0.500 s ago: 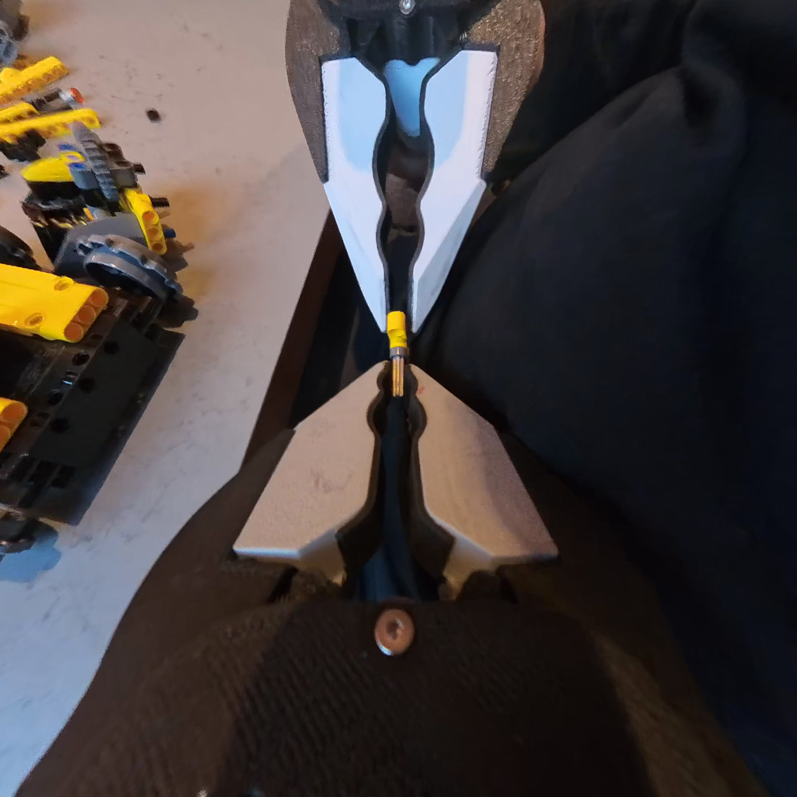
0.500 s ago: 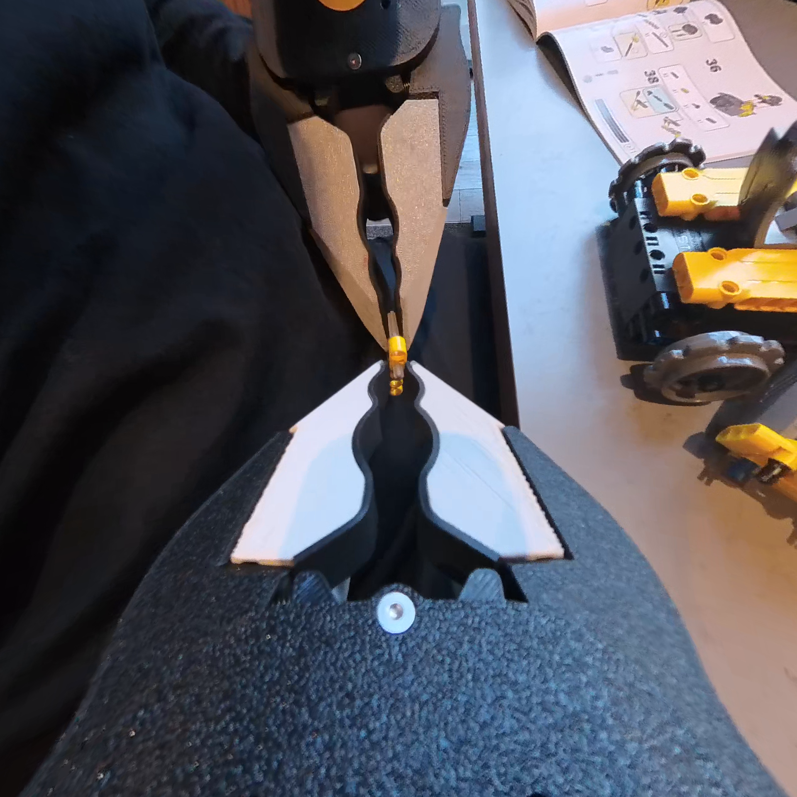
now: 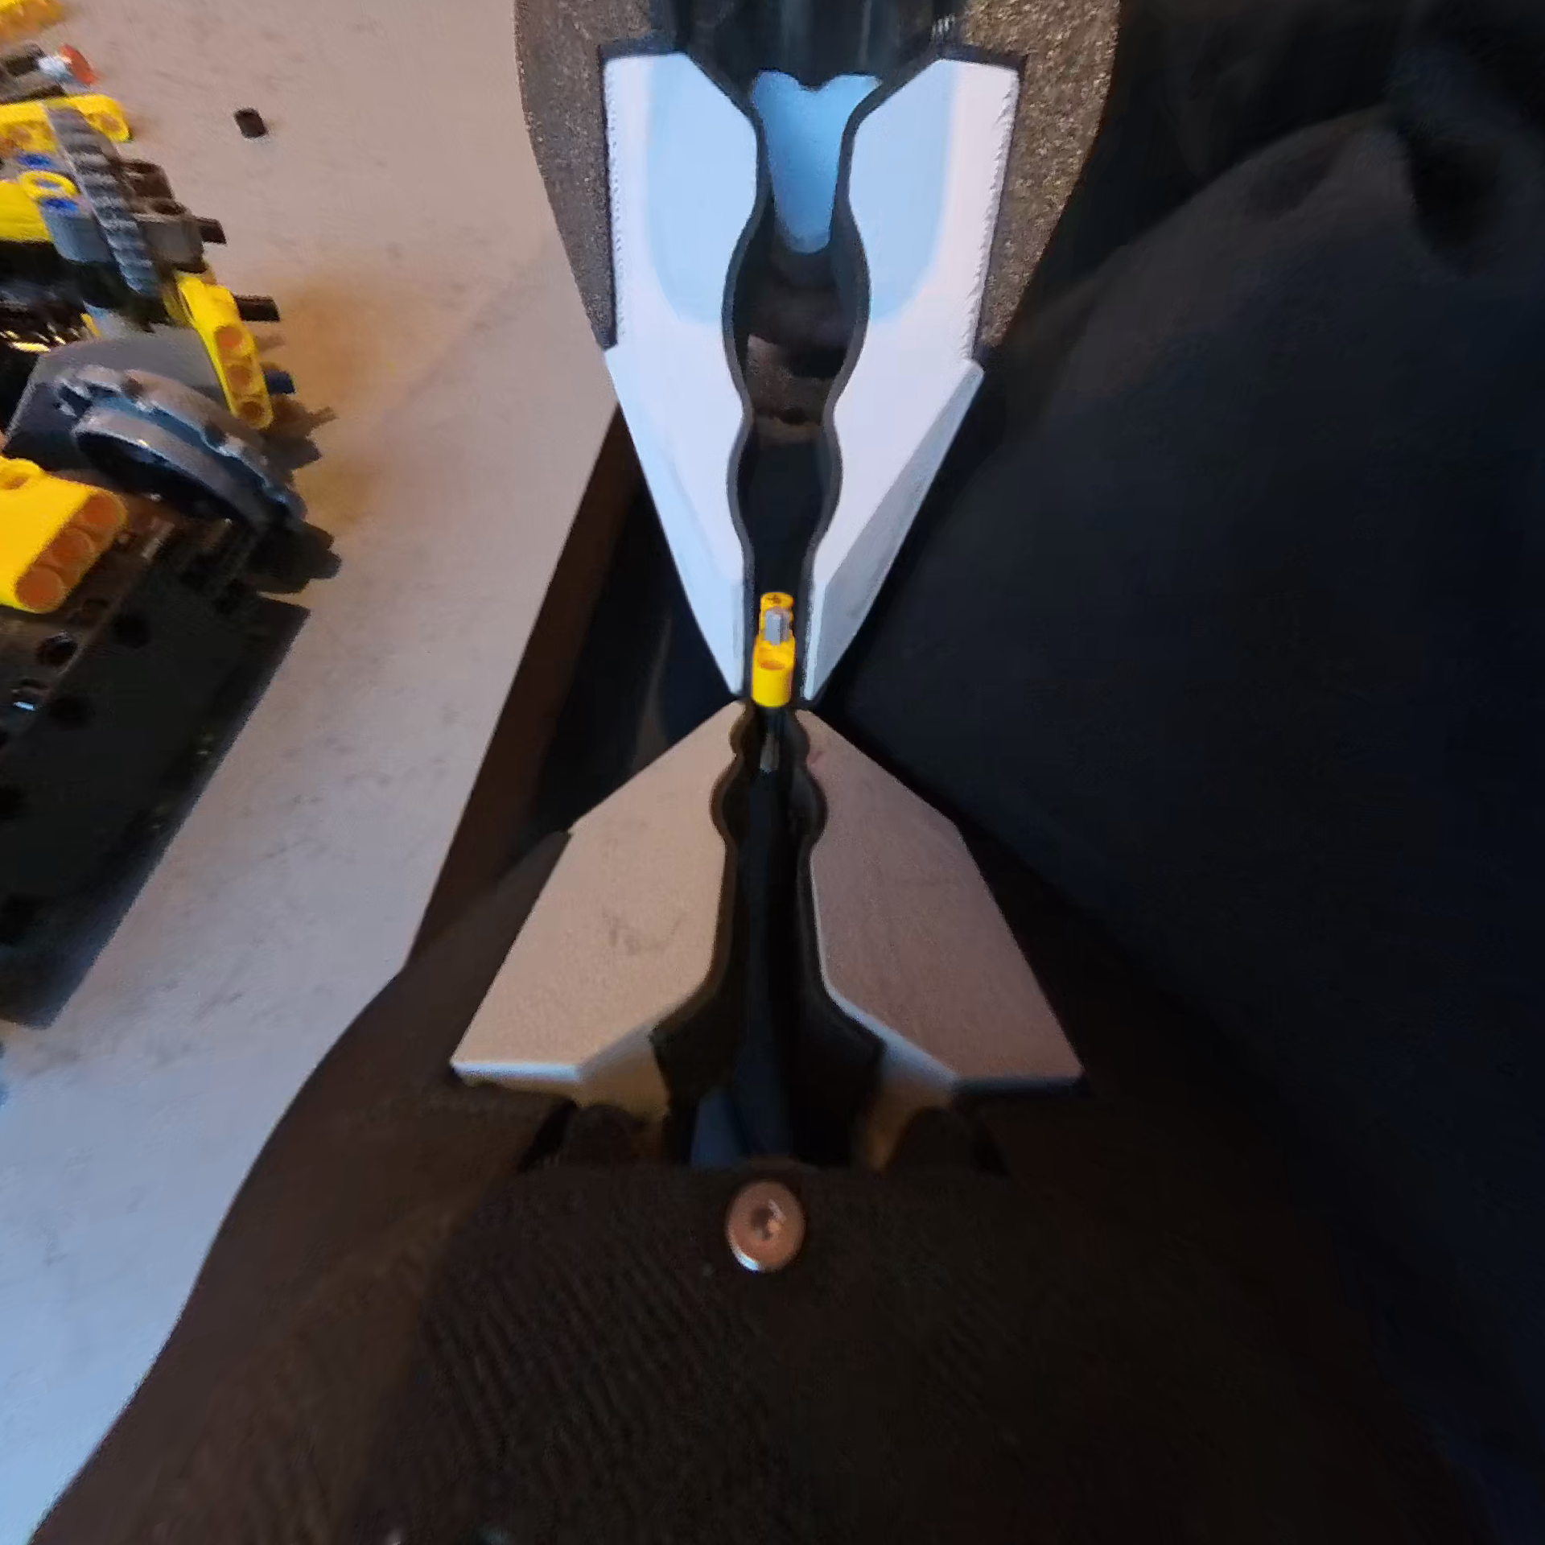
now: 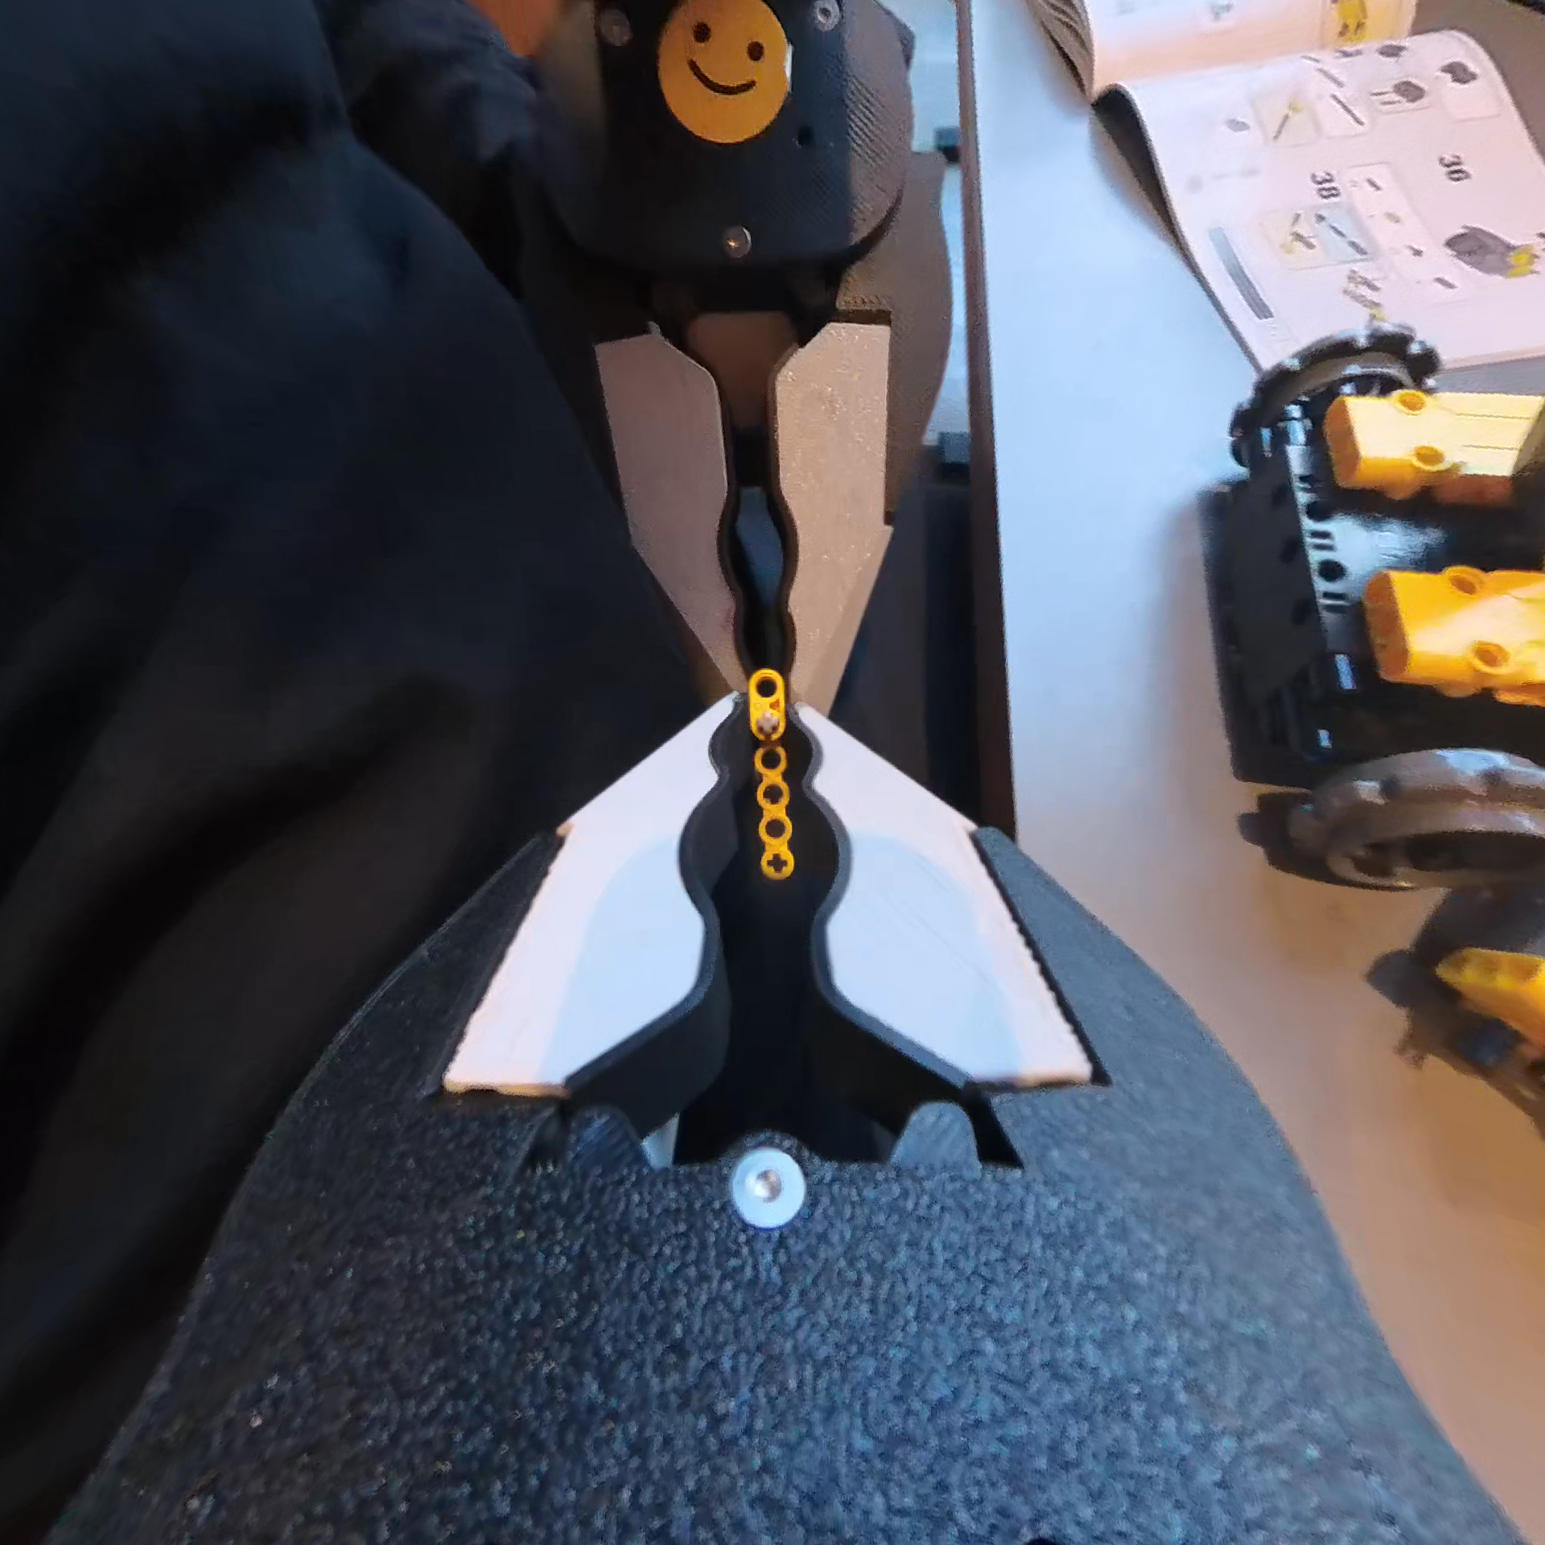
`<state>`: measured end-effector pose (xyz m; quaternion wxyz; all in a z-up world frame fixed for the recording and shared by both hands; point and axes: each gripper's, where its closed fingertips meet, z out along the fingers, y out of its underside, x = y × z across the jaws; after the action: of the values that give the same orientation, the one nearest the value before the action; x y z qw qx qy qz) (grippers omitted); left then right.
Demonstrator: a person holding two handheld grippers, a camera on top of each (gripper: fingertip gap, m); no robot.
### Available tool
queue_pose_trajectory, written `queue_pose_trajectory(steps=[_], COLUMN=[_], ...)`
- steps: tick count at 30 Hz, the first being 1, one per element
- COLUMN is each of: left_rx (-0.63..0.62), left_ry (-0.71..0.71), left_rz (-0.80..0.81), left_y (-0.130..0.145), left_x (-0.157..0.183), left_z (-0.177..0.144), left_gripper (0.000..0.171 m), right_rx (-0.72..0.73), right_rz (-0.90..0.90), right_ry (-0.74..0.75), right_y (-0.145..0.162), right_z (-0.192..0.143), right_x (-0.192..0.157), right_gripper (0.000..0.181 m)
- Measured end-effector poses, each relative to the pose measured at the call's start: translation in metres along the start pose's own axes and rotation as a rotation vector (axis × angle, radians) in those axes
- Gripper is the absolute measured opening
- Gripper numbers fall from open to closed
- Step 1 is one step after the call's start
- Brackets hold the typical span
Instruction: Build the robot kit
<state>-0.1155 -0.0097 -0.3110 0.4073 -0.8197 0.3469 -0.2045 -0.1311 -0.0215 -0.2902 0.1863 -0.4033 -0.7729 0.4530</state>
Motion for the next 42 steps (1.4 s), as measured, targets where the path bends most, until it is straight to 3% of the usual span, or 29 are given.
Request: queue_pose_trajectory(steps=[3,12,15,20,26,30,35,42], left_rx=[-0.004,-0.023,-0.031,-0.057,-0.066,-0.018,-0.045,-0.074], left_ry=[0.002,0.023,0.040,0.062,0.014,0.064,0.104,0.075], left_rz=[0.037,0.010,-0.023,-0.052,-0.049,-0.103,-0.120,-0.080], left_y=[-0.005,-0.001,0.001,0.002,0.003,-0.002,0.005,0.007], left_x=[0.002,0.004,0.004,0.003,-0.006,-0.003,0.003,0.005], left_z=[0.000,0.001,0.001,0.002,0.000,-0.003,-0.002,0.002], left_gripper=[0.001,0.001,0.001,0.002,0.002,0.002,0.001,0.001], right_rx=[0.061,-0.010,-0.004,0.005,-0.068,-0.018,-0.014,-0.053], right_rz=[0.066,0.032,0.029,0.009,0.045,0.105,0.111,0.003], right_ry=[-0.028,0.007,0.034,0.027,0.031,0.010,-0.009,-0.006], right_y=[-0.001,0.013,0.009,0.000,0.018,0.019,0.024,0.030], right_z=[-0.007,-0.010,-0.013,-0.016,-0.011,-0.013,-0.010,-0.008], right_x=[-0.001,-0.001,0.003,0.004,0.010,0.008,0.002,-0.002], right_gripper=[0.008,0.007,0.019,0.014,0.007,0.006,0.006,0.006])
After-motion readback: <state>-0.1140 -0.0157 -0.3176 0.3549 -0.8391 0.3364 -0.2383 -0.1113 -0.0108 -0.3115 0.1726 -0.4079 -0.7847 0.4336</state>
